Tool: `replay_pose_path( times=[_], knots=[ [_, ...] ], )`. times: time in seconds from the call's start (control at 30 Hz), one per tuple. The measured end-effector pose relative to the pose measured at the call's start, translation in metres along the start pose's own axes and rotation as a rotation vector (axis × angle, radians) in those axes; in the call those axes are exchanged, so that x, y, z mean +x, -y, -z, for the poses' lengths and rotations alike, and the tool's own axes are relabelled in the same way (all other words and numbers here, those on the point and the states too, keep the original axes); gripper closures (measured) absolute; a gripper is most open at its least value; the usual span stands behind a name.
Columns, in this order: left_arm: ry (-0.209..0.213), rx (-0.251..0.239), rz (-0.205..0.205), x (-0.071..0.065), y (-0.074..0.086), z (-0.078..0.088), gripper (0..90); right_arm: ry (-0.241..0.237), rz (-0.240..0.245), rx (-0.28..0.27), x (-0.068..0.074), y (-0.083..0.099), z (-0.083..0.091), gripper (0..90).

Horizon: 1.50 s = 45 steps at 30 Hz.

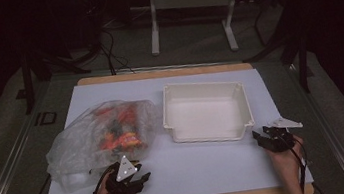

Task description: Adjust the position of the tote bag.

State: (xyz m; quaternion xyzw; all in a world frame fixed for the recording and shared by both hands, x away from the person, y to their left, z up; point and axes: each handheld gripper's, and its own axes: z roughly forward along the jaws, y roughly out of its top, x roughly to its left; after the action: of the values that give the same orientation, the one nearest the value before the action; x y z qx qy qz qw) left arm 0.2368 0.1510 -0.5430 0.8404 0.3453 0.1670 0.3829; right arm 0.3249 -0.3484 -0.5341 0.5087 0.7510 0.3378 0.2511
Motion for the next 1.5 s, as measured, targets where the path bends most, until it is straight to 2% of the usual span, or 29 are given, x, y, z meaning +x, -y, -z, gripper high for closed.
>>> replay_pose_path(
  times=[0.07,0.23,0.37,0.47,0.63,0.77,0.97,1.07,1.13,1.27,1.43,1.5],
  knots=[
    [-0.006,-0.002,-0.005,-0.001,0.000,0.000,55.2,-0.014,0.009,-0.008,0.001,0.001,0.001,54.7],
    [-0.019,-0.011,-0.001,-0.001,0.000,0.002,55.3,-0.034,0.017,-0.031,0.002,0.003,0.004,54.1],
    [-0.020,-0.025,0.007,0.000,0.000,0.004,56.4,-0.046,0.004,-0.024,0.000,0.003,0.003,54.4],
    [-0.017,-0.041,0.012,0.000,0.000,0.009,57.2,-0.047,0.021,-0.029,0.002,0.003,0.003,55.3],
    [-0.023,-0.072,0.017,0.001,-0.002,0.022,57.4,-0.063,0.052,-0.049,0.006,0.004,0.007,60.8],
    [-0.035,-0.099,0.016,0.000,-0.006,0.033,57.1,-0.089,0.054,-0.050,0.009,0.006,0.009,64.0],
    [-0.076,-0.153,0.029,0.004,-0.008,0.057,56.2,-0.138,0.043,-0.068,0.017,0.008,0.013,70.0],
    [-0.120,-0.171,0.041,0.009,-0.009,0.070,54.8,-0.152,0.058,-0.073,0.023,0.009,0.015,73.0],
    [-0.186,-0.174,0.045,0.016,-0.007,0.081,52.8,-0.162,0.073,-0.075,0.027,0.010,0.015,73.9],
    [-0.276,-0.232,0.129,0.036,-0.001,0.111,49.5,-0.166,0.098,-0.072,0.031,0.010,0.015,74.0],
    [-0.382,-0.251,0.192,0.053,0.013,0.139,45.1,-0.167,0.094,-0.075,0.031,0.010,0.015,73.8],
    [-0.420,-0.242,0.223,0.060,0.019,0.146,42.9,-0.164,0.097,-0.073,0.031,0.010,0.015,73.7]
  ],
)
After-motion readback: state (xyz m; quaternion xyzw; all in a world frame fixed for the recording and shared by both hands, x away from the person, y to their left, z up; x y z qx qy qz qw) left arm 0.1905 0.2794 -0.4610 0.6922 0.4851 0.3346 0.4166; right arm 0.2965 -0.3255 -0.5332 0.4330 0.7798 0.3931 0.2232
